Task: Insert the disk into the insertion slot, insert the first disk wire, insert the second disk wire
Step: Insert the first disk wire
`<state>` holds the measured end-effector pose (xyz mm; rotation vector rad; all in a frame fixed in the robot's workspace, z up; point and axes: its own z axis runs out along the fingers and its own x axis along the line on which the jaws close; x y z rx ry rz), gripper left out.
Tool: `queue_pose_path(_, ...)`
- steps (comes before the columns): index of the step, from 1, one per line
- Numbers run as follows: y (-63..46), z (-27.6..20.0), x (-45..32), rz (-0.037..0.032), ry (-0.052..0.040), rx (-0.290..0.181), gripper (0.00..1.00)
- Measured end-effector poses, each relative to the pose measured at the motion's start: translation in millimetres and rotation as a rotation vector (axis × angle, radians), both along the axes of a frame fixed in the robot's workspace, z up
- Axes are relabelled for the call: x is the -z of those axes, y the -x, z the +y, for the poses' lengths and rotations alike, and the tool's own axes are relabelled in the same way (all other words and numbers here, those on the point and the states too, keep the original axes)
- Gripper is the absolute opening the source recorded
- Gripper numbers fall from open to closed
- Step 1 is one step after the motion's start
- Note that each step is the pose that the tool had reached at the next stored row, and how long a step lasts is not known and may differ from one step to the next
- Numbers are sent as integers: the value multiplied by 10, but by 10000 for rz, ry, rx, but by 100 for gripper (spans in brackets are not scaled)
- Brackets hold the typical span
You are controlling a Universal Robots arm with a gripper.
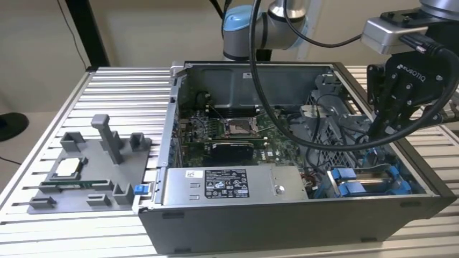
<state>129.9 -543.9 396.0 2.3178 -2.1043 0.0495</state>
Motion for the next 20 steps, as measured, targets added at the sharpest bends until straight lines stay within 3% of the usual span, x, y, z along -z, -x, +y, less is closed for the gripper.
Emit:
queue_pose_path(10,0,-3,5,-7,0,0,0)
queue_pose_path(20,-55,-117,22,-6,0,0,0)
